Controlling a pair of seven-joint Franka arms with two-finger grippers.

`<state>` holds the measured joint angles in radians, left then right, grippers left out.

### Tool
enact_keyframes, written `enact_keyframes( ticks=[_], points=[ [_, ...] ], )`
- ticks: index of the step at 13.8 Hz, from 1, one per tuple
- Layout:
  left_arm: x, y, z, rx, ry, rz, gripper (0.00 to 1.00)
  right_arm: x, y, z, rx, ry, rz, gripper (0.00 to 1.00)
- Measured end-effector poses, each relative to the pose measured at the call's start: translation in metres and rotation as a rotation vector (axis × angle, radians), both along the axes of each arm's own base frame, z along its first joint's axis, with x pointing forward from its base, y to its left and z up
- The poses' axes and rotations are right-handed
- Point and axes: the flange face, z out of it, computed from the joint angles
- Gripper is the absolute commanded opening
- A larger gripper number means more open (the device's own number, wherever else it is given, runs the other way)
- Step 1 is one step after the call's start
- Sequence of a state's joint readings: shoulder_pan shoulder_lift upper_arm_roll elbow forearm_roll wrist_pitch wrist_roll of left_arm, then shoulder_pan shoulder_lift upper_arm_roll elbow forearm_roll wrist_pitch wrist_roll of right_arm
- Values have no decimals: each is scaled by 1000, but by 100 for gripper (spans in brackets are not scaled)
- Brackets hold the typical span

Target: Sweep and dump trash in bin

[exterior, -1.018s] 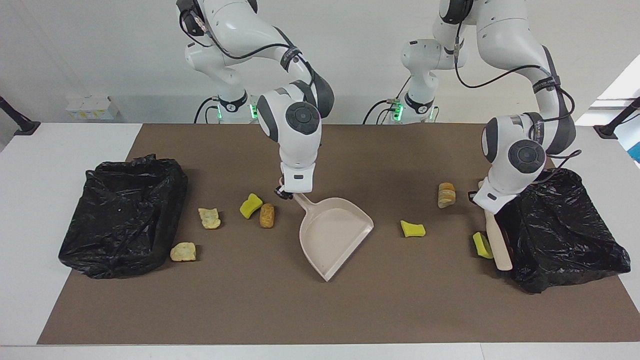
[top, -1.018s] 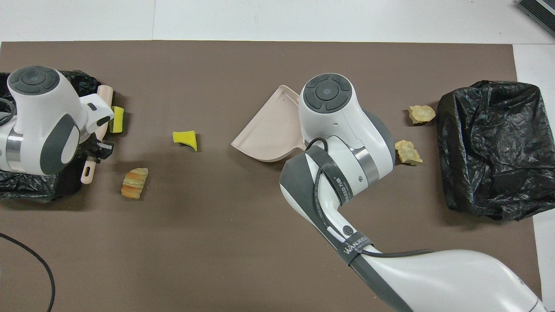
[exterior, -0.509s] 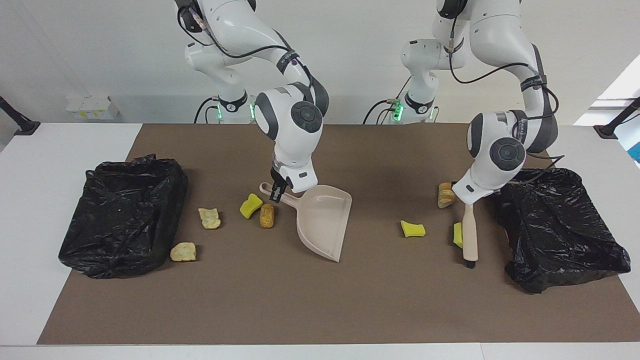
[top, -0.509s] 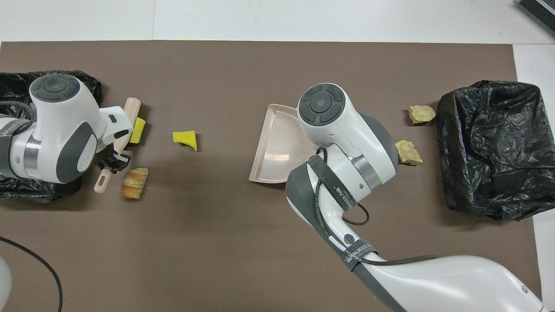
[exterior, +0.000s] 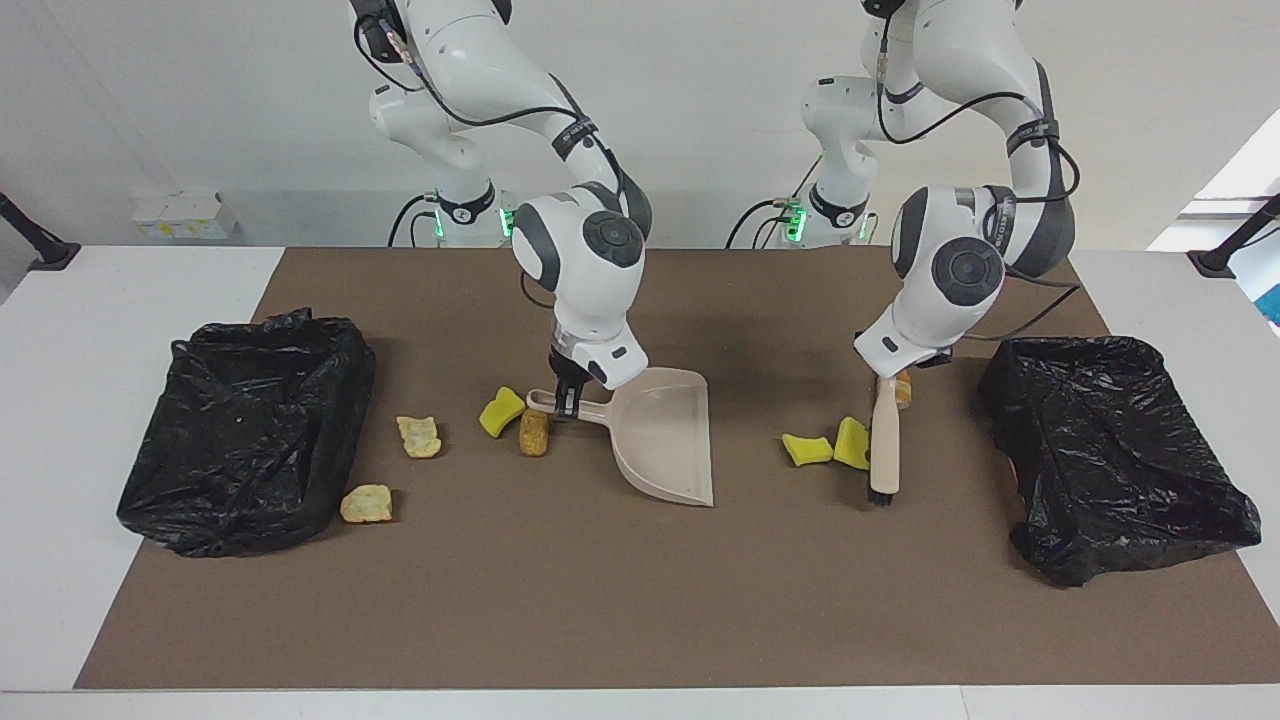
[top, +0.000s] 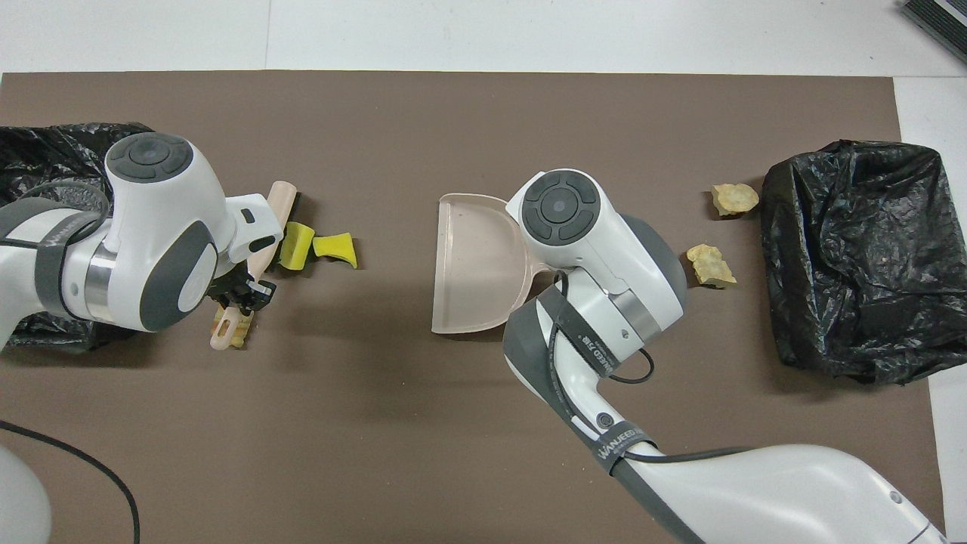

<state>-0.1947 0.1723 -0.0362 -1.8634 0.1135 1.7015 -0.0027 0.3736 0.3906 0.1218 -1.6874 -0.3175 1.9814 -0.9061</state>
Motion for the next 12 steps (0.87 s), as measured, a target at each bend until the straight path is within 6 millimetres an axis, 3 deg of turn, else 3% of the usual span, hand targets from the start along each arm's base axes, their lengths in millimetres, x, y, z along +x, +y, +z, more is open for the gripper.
enact_keyframes(
  ticks=[2,4,6,10,12],
  points=[
    [-10,5,24,13,-2,35,0,0,2,-3,7,-6,6,0],
    [-17,13,32,24,12,62,0,-1,2,-6,9,-6,9,0],
    [-24,28,26,45,30,129,0,-1,3,-8,9,-5,10,0],
    [-45,88,4,66,80,262,0,-2,4,-8,10,-5,12,0],
    [-60,99,-3,69,74,297,0,-2,4,-8,10,-5,12,0]
  ],
)
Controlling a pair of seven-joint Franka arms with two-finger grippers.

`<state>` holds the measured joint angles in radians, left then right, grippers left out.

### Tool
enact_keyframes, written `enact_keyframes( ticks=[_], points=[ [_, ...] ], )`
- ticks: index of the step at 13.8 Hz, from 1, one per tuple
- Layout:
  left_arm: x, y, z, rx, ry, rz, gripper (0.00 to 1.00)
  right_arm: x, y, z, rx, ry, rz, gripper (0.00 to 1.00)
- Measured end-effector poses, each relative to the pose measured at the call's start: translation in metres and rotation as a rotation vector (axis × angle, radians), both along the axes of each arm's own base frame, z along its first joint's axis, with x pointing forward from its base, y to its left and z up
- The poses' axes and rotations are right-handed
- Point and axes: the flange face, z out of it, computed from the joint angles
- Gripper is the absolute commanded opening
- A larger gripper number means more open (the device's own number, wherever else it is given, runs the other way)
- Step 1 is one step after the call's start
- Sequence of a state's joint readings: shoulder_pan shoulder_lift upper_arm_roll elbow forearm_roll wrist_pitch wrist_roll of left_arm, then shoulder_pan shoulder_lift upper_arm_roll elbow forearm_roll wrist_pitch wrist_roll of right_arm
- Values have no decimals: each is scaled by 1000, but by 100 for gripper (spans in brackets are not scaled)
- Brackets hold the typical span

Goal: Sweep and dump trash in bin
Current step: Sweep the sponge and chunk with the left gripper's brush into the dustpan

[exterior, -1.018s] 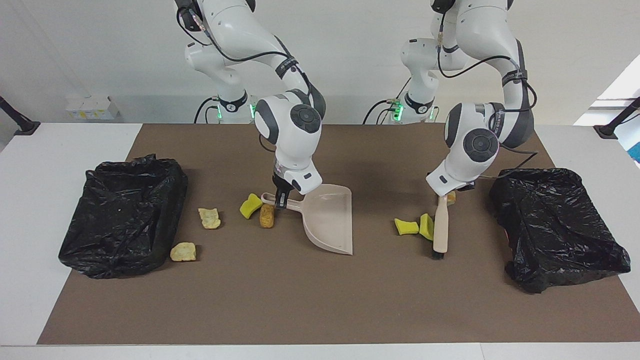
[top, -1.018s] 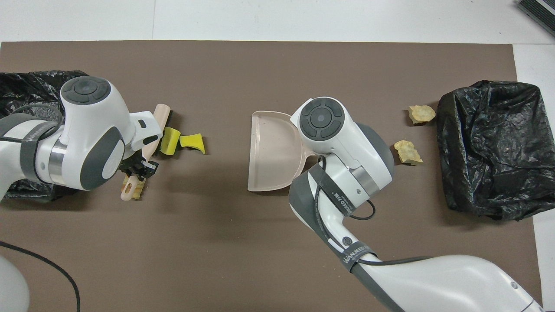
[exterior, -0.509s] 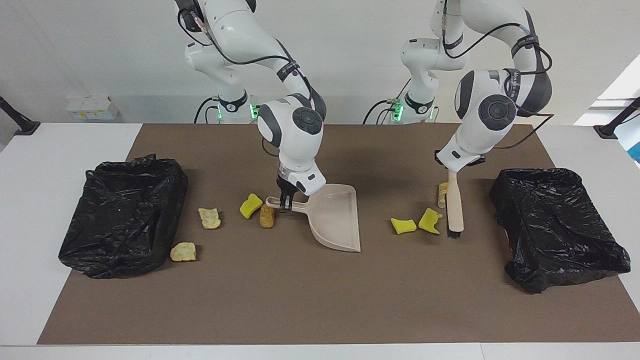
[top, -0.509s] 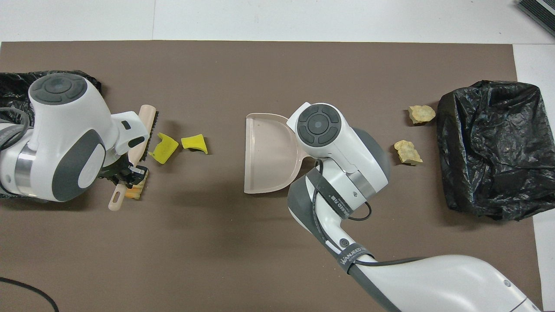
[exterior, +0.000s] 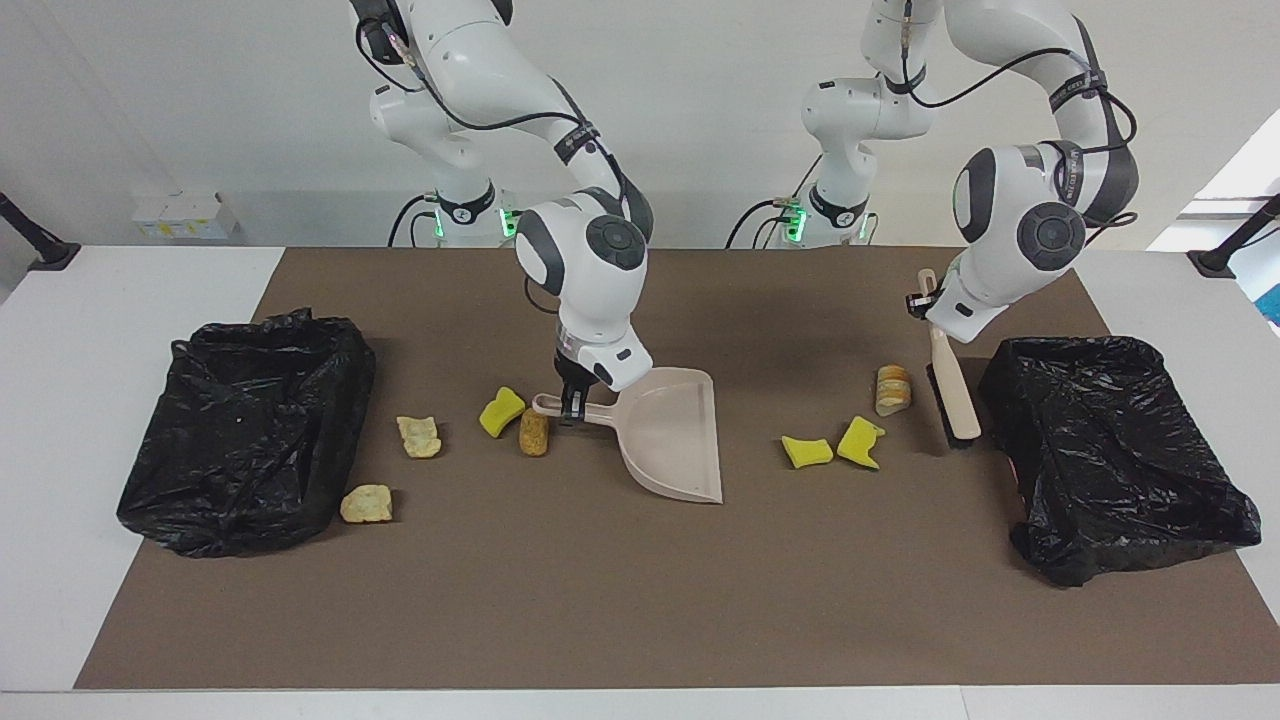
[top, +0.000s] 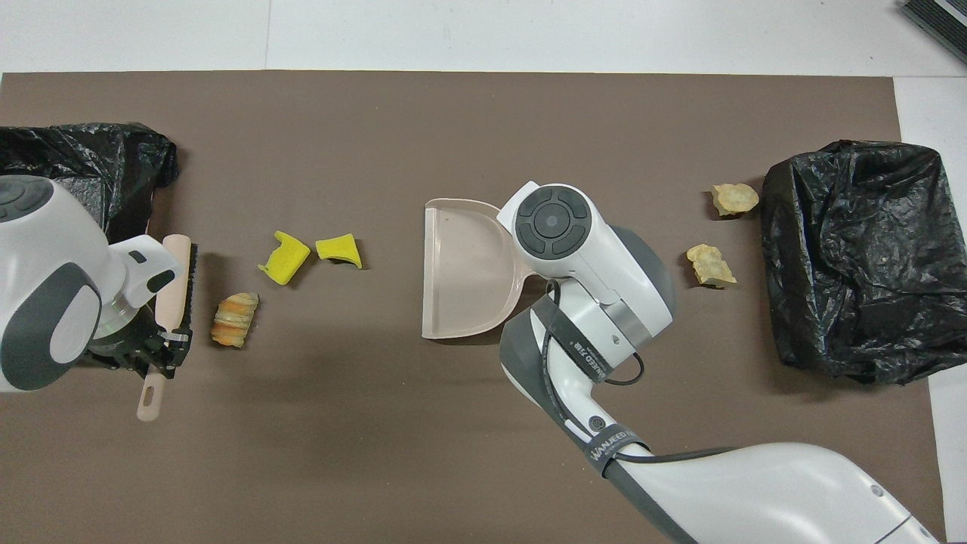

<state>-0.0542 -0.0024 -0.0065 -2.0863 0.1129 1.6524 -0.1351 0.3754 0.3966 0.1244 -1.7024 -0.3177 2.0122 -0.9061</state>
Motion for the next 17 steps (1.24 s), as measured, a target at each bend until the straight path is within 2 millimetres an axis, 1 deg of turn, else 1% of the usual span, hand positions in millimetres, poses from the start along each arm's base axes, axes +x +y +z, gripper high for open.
enact_keyframes(
  ticks=[3,5,14,17],
  points=[
    [-19,5,-13,18,-45,60,0,0,0,0,0,0,0,0],
    [-26,8,-19,27,-62,92,0,0,0,-1,0,1,1,0],
    [-32,17,-33,49,-81,149,0,0,1,-2,-1,2,1,0],
    [-34,16,-39,81,-98,199,0,0,1,-2,0,2,2,0]
  ],
)
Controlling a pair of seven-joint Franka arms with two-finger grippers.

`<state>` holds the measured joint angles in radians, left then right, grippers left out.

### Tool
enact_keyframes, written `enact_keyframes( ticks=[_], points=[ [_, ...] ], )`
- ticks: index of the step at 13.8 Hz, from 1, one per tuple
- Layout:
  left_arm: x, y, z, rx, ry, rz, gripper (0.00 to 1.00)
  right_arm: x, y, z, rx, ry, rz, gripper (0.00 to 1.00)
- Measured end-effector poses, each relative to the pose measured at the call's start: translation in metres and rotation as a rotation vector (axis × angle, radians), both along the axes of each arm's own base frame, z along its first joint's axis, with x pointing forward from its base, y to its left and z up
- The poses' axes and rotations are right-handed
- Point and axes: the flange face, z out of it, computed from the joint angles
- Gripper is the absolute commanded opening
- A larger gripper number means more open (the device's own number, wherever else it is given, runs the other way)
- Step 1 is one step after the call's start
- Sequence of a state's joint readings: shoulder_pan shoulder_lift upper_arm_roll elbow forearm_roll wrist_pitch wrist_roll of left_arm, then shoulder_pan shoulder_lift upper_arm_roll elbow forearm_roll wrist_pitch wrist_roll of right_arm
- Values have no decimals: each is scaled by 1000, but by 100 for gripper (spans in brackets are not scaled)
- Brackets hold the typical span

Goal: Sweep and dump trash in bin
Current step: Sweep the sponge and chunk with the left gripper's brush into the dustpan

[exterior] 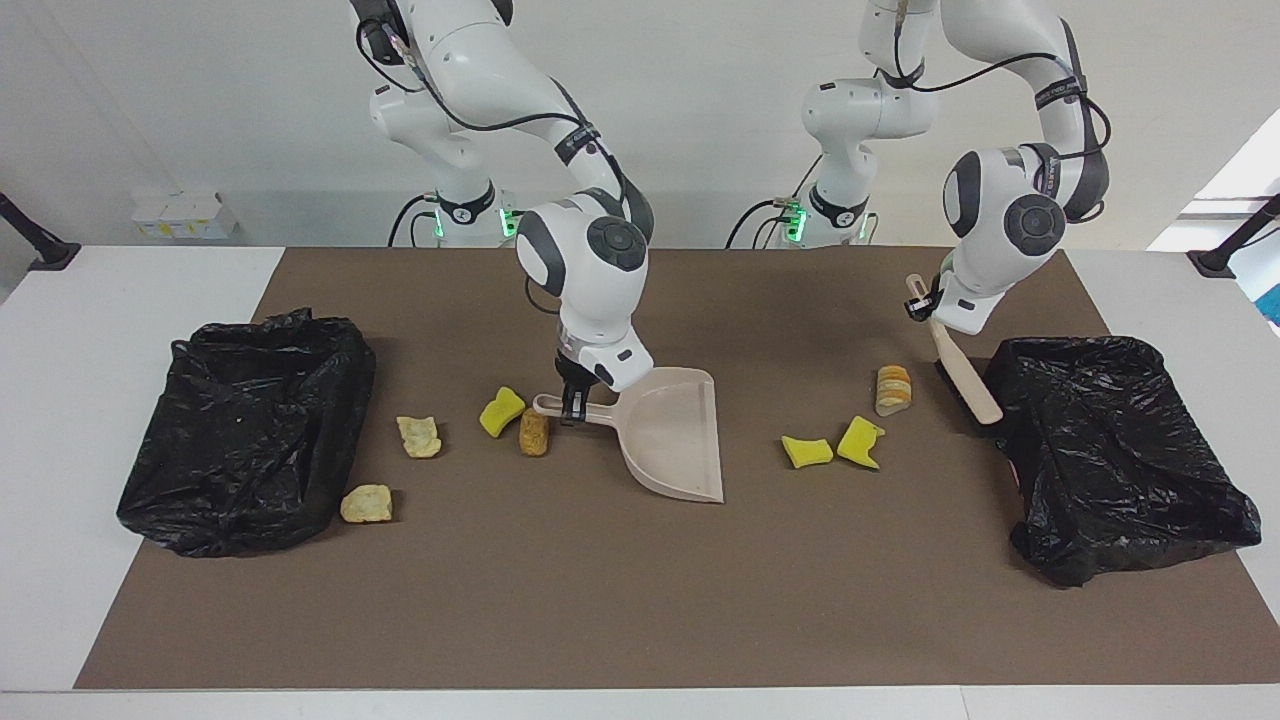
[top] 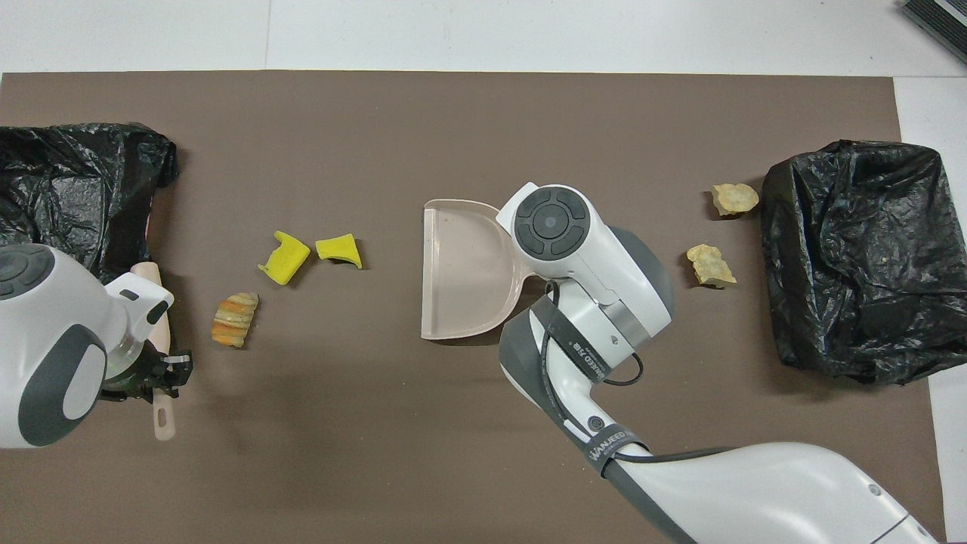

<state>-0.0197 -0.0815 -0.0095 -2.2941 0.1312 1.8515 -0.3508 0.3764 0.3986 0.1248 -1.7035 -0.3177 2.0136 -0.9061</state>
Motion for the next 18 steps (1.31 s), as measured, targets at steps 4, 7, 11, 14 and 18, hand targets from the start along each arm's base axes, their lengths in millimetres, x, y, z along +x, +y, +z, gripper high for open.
enact_keyframes(
  ticks=[4,7,11,14,18],
  points=[
    [-1,-29,-7,15,-28,-15,0,0,0,0,0,0,0,0],
    [0,-90,-24,2,-82,-78,0,0,0,0,0,0,0,0],
    [14,-113,-23,-36,-153,-111,0,0,0,0,0,0,0,0],
    [25,-130,-17,-101,-160,-178,0,0,0,0,0,0,0,0],
    [20,-156,-19,-148,-143,-281,0,-3,3,-4,-2,1,-23,0]
  ],
)
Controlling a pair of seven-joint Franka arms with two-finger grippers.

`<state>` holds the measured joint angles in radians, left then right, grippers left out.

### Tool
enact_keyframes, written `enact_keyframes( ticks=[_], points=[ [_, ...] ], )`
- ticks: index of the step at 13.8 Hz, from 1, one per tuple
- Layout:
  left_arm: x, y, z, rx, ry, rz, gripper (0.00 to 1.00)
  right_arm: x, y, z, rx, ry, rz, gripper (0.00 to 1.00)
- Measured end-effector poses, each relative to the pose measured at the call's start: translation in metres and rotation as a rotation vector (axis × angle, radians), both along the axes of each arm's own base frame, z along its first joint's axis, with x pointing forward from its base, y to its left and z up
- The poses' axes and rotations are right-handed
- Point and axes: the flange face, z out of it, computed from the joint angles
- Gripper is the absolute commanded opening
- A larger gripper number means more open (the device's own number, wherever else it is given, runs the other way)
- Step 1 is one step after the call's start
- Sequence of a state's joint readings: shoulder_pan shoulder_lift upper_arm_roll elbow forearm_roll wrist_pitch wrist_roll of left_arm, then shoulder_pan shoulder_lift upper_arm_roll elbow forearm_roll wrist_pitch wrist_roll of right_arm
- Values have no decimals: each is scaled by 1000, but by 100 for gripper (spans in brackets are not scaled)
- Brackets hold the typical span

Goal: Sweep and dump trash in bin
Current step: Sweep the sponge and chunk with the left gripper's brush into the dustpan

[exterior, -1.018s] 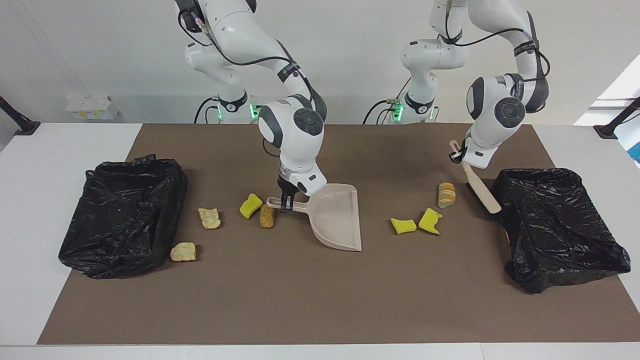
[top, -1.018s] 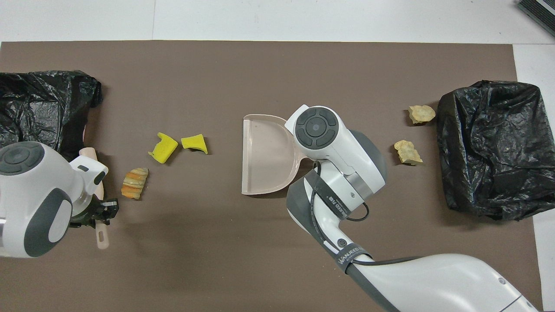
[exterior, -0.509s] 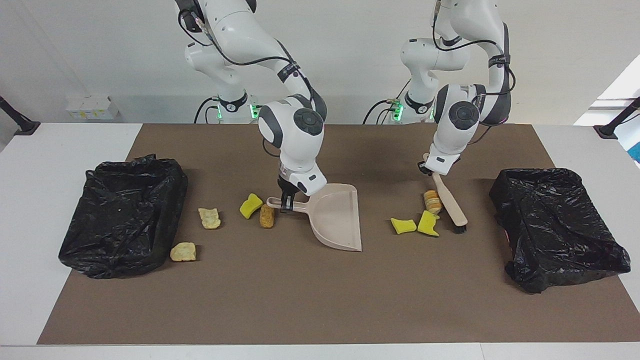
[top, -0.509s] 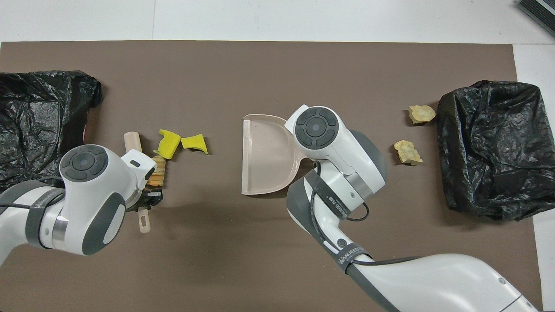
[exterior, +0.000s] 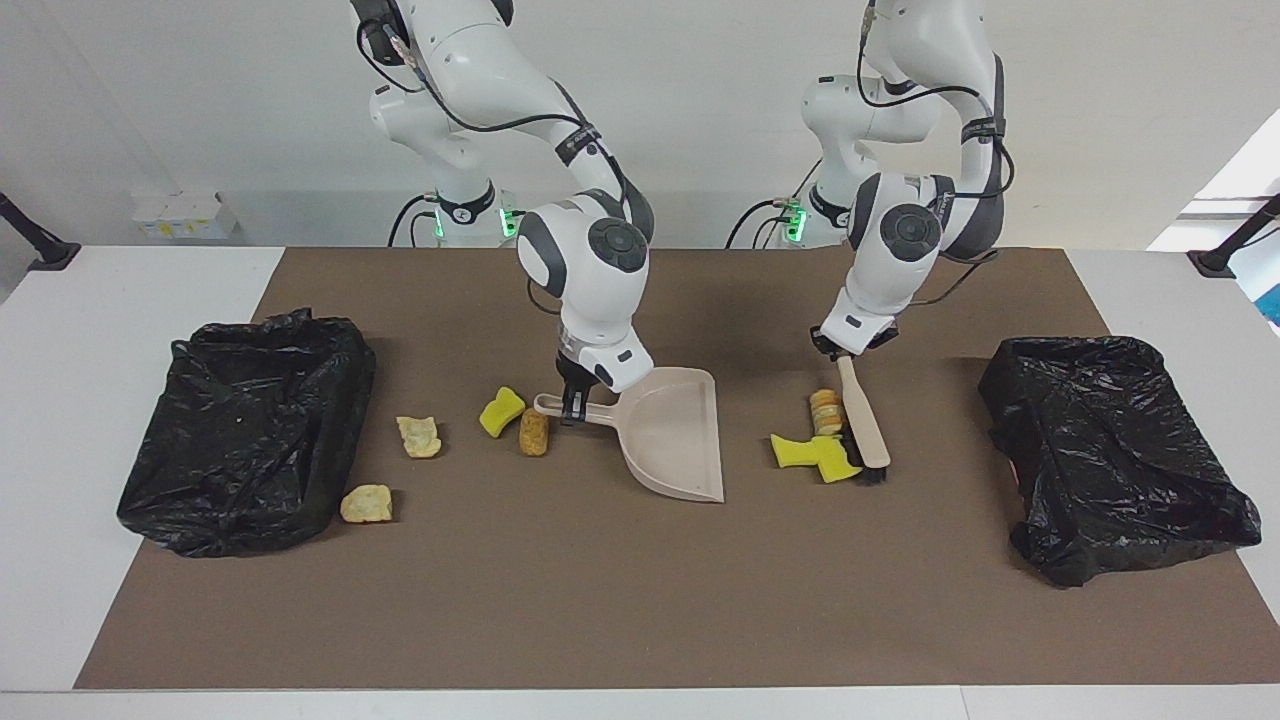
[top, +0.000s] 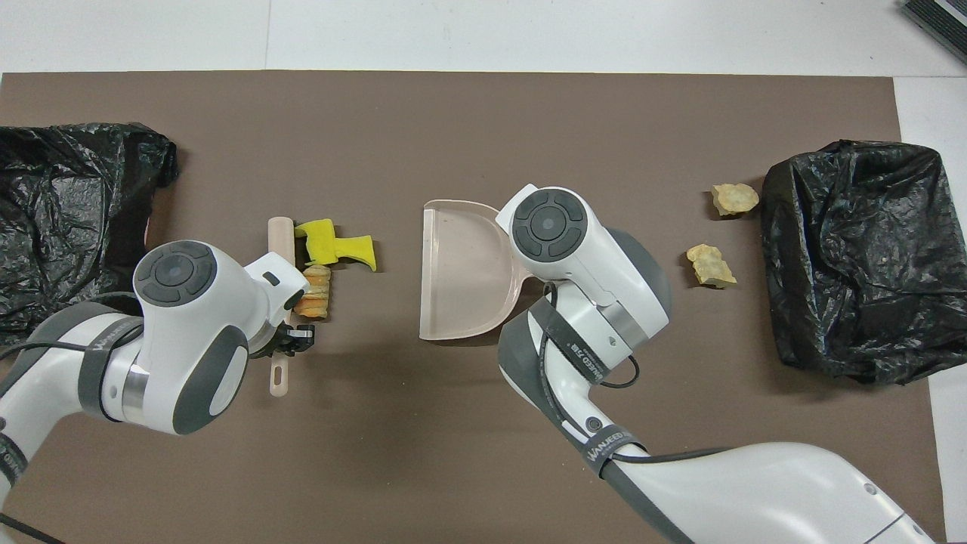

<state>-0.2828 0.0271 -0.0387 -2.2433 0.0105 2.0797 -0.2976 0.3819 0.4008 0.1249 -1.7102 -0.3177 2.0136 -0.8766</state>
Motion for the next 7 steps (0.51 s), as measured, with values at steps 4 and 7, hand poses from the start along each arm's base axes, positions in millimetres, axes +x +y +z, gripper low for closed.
enact_keyframes(
  ticks=[4,7],
  points=[
    [-20,-54,1,-106,36,-57,0,-3,6,-1,3,-5,3,0],
    [-44,-108,6,-174,52,-98,0,-5,13,-3,10,-14,4,0]
  ],
)
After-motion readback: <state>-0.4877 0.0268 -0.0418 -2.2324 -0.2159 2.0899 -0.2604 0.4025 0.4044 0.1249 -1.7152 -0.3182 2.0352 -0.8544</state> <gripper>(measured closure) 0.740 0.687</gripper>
